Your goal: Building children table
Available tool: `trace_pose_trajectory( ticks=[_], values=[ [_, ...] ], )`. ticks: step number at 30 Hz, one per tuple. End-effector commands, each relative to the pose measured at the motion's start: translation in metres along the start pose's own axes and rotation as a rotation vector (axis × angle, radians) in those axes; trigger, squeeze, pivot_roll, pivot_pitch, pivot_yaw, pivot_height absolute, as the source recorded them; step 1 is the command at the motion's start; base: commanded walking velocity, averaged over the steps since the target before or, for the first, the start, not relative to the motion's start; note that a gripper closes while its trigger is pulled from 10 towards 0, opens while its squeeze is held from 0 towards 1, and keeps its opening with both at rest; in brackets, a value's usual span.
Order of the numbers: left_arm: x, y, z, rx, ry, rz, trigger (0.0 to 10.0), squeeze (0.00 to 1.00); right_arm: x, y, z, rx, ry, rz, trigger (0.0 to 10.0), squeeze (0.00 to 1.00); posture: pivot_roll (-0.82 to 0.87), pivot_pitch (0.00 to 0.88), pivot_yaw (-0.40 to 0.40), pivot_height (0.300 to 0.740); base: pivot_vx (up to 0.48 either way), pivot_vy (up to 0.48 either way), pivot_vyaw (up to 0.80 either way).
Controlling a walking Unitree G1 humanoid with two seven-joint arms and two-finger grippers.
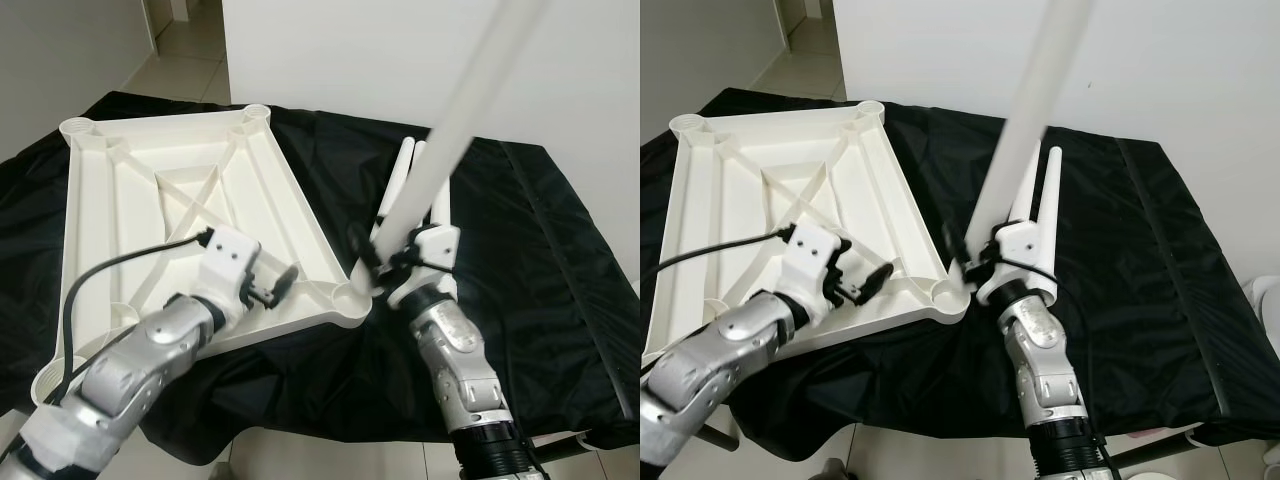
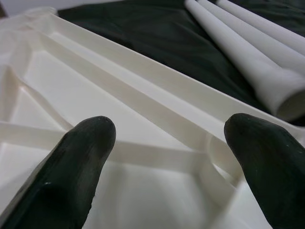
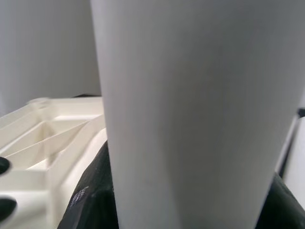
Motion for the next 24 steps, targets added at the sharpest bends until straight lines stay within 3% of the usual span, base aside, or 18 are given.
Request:
trace_pose_trajectory(
  ticks=[1, 8, 9, 24],
  values=[
    [0.0, 0.003, -0.004, 0.027, -0.119, -0.006, 10.0, 0.0, 0.009, 0.006, 0.0, 0.023, -0.068, 0.031, 10.0, 0.0, 0.08, 0.075, -0.043, 0.74, 0.0, 0.0, 0.0],
    [-0.013, 0.011, -0.009, 0.075, -0.012, 0.002, 10.0, 0.0, 0.019, 0.005, -0.001, -0.003, -0.14, 0.051, 10.0, 0.0, 0.08, 0.069, -0.047, 0.74, 0.0, 0.0, -0.16],
    [-0.019, 0.012, -0.011, 0.091, 0.041, 0.009, 10.0, 0.0, 0.023, 0.005, -0.001, -0.015, -0.167, 0.064, 10.0, 0.0, 0.08, 0.066, -0.047, 0.74, 0.0, 0.0, -0.71],
    [-0.032, 0.015, -0.017, 0.147, 0.133, 0.07, 10.0, 0.0, 0.029, 0.008, -0.003, -0.019, -0.197, 0.092, 10.0, 0.0, 0.07, 0.076, -0.05, 0.74, 0.0, 0.0, -0.75]
  ],
)
Point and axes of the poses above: a point about 5 cm out from each wrist's last joint towards the gripper, its own z axis pointing back from the gripper into the wrist, its own y axis along the axis of the wrist's last joint, x = y × z, the point moved 1 cm from there along -z, pointing out of the wrist towards the gripper, and after that the axes turned 1 degree about -z, right-handed, at the moved point
